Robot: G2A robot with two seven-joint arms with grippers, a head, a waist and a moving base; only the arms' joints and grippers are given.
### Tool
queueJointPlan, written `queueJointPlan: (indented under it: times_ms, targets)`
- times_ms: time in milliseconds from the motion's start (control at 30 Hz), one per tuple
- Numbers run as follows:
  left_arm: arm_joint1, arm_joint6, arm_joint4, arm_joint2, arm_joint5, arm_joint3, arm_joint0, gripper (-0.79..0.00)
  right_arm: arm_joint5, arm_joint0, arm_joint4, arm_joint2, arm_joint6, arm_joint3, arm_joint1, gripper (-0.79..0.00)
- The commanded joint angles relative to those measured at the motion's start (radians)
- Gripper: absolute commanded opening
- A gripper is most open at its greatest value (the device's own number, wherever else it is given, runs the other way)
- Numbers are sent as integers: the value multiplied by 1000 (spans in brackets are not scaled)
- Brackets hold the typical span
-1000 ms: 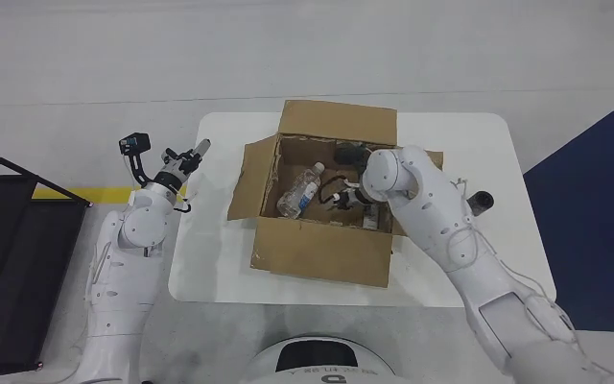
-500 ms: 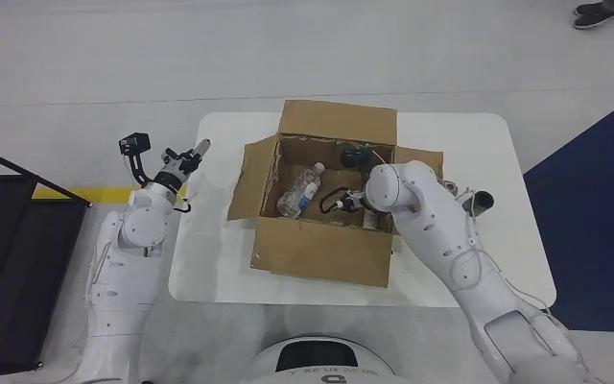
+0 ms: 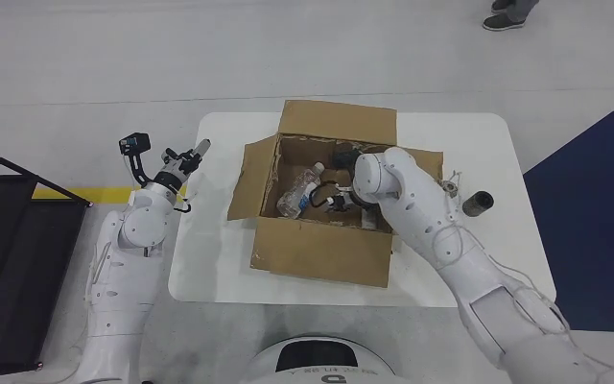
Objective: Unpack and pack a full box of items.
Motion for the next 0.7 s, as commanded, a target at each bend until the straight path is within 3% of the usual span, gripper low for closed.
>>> queueJointPlan:
  times_ms: [0, 367, 567, 667]
  targets:
    - [0, 0, 0, 0, 0, 0, 0, 0, -18, 4, 19, -15, 13, -24, -6, 0]
    - [0, 0, 0, 0, 0, 0, 0, 0, -13, -81, -65, 77, 3, -163, 33, 0]
    - [0, 0, 0, 0, 0, 0, 0, 0, -50, -82, -115, 67, 51, -130, 37, 0]
    - [0, 0, 0, 0, 0, 0, 0, 0, -61, -58, -126, 36, 61, -87, 27, -111]
